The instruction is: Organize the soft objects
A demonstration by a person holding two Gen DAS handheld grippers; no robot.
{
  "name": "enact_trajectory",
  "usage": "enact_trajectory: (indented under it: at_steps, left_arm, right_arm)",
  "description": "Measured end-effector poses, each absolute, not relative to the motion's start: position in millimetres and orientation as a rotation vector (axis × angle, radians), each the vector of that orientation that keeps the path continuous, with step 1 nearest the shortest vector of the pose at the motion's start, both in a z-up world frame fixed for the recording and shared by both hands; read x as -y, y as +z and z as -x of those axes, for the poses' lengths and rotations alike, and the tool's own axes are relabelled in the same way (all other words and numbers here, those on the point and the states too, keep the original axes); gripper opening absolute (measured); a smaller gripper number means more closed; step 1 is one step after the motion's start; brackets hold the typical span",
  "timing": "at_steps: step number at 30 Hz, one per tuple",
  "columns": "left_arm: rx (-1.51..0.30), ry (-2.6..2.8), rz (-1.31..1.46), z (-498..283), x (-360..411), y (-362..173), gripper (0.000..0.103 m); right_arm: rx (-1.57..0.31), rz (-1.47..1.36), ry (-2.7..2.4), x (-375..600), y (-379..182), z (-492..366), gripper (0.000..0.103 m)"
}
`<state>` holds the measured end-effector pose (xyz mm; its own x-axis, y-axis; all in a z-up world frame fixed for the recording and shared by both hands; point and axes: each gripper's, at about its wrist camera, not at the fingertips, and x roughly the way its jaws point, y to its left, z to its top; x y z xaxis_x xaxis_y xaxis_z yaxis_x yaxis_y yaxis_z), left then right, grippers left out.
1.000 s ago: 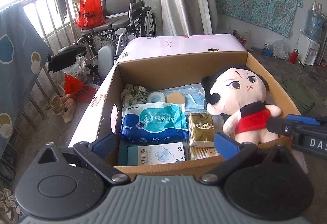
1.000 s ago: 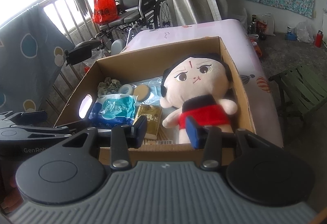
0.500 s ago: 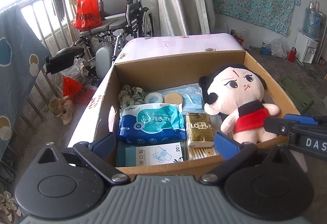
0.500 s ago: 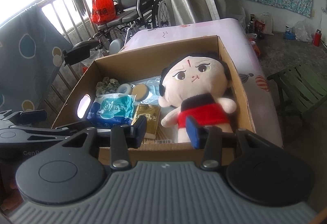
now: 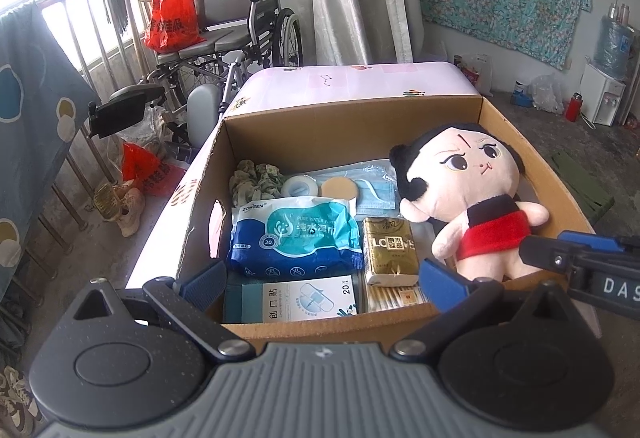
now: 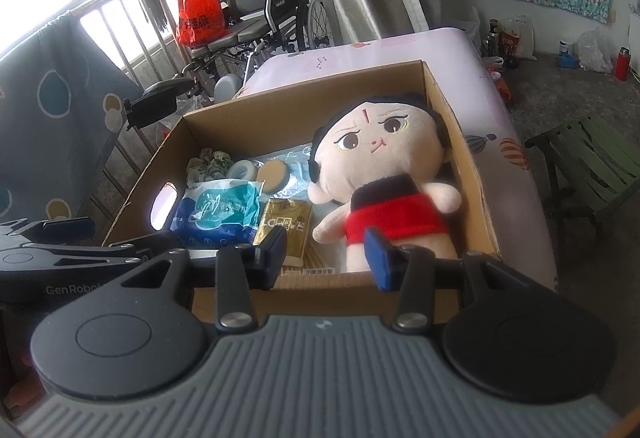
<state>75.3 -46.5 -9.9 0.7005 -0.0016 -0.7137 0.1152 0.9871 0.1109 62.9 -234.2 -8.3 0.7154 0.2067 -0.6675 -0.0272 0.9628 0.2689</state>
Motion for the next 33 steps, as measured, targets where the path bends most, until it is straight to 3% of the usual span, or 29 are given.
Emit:
enact_trajectory:
  at_steps: [33]
  left_arm:
    - [-0.782,-0.048,-0.179,-72,52,-9,0.103]
  right_arm:
    - [-0.780,-0.262,0.132,236,-9,-63,0.045]
